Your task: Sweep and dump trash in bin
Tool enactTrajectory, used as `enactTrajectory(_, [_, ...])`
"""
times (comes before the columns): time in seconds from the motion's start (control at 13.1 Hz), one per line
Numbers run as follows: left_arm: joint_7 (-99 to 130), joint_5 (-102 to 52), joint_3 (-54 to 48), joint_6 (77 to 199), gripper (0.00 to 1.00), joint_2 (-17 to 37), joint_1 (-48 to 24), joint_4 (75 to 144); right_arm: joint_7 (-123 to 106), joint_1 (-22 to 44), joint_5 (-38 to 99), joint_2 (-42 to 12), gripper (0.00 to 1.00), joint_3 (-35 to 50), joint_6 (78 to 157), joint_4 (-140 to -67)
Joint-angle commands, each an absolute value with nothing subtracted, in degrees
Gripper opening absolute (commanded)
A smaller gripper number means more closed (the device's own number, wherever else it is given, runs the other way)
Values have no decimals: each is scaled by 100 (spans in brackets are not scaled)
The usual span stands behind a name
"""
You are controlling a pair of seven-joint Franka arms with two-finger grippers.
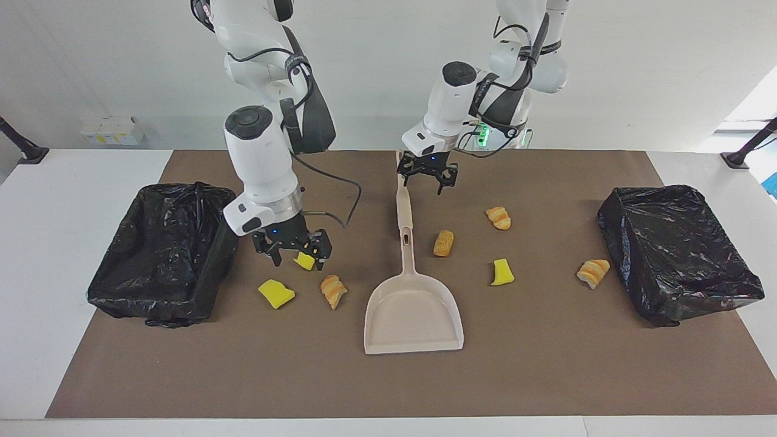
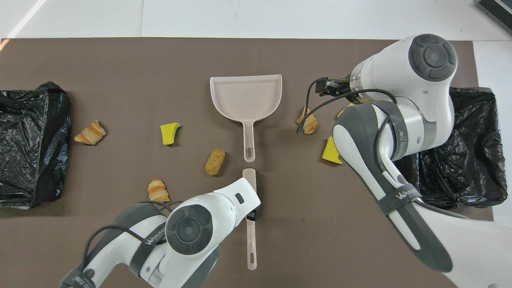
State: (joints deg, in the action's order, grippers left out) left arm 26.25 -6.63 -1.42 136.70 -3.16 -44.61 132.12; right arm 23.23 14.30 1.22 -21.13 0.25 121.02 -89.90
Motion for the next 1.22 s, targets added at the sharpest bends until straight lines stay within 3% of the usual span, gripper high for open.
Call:
enactTrajectory(0.0, [3627,-563,-26,14210,100,-440,-5166,13753,2417,1782,220,-2504,100,62,11692,-8413])
enactTrajectory(0.31, [3848,-519,-26,14414,100,-448,-5361,14063,2426,2275,220,-2978,100,62,11127,-7788])
enactTrajectory(0.53, [4086,-239,-18,14370,91,-448,-5405,14054,2426,2793,185,-3304,100,62,11179,-7665])
enactTrajectory(0.61, [4244,-72,-18,14370,82,-448,-5405,14054,2426,2917,176,-3339,100,62,11197,-7638])
enactTrajectory(0.76, [4482,131,-26,14361,39,-448,-5397,14036,2417,3084,167,-3357,100,70,11197,-7664])
enactTrajectory(0.92, [4517,185,-18,14361,35,-439,-5388,14027,2356,3217,158,-3375,100,70,11224,-7743])
enactTrajectory(1.07, [4518,193,-18,14239,24,-457,-5353,13984,2190,3252,176,-3357,100,70,11232,-7761])
enactTrajectory(1.15, [4526,193,-9,14134,13,-457,-5344,13940,2058,3243,184,-3349,98,70,11250,-7769])
